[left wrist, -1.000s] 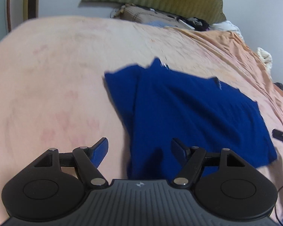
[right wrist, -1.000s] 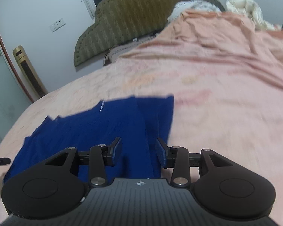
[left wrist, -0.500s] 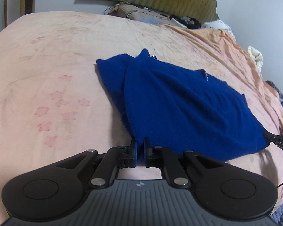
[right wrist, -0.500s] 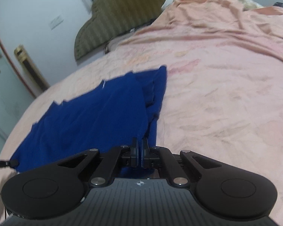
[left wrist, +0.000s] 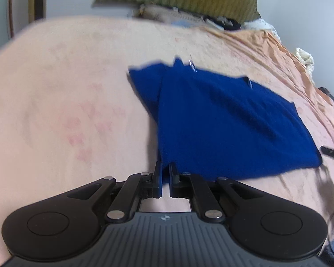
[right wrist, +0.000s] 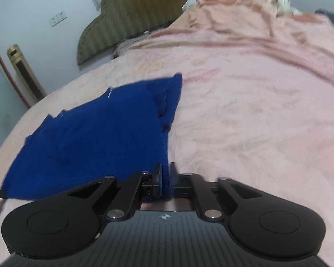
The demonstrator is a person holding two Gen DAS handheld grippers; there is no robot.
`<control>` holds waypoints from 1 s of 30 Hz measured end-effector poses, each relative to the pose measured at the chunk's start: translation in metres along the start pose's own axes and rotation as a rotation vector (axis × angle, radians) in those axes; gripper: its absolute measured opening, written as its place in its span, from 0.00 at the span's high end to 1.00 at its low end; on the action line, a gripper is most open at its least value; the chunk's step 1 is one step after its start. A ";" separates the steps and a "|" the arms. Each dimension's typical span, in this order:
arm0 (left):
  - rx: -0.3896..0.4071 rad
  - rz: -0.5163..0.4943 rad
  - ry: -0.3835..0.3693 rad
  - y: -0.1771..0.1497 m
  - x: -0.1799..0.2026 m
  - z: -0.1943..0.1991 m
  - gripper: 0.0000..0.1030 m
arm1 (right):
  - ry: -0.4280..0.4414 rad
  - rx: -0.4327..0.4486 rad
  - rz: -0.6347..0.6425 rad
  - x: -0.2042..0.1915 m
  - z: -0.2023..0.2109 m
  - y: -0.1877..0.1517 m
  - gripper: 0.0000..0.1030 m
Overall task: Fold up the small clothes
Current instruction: 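Grasp the folded edge with both tools and straighten it, then open both tools and withdraw from the folded sweater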
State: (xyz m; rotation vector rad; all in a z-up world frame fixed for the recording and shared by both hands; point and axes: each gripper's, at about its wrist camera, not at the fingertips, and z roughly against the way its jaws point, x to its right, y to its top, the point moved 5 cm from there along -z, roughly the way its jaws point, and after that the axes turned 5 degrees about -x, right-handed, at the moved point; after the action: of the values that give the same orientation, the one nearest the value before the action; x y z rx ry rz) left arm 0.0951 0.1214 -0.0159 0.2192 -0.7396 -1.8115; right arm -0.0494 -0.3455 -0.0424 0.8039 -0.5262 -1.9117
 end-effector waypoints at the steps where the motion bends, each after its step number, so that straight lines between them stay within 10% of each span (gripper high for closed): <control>1: 0.024 -0.019 0.030 0.006 0.004 0.005 0.94 | -0.021 0.023 0.011 -0.004 0.003 0.004 0.82; 5: 0.097 -0.098 0.080 0.035 0.036 0.006 0.85 | -0.013 0.084 0.125 -0.040 0.001 0.026 0.67; 9: 0.119 -0.169 0.101 0.059 0.077 -0.024 0.44 | 0.034 0.072 0.283 -0.096 -0.031 0.038 0.53; 19: 0.093 -0.211 0.363 0.078 0.090 -0.108 0.42 | -0.035 -0.017 0.441 -0.149 -0.133 0.056 0.52; 30: 0.102 -0.192 0.363 0.058 0.086 -0.098 0.42 | -0.087 -0.009 0.397 -0.141 -0.154 0.066 0.31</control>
State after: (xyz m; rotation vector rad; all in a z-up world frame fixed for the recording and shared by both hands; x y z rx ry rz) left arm 0.1569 -0.0042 -0.0417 0.6877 -0.5666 -1.8452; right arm 0.1479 -0.2524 -0.0622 0.5619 -0.6753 -1.5837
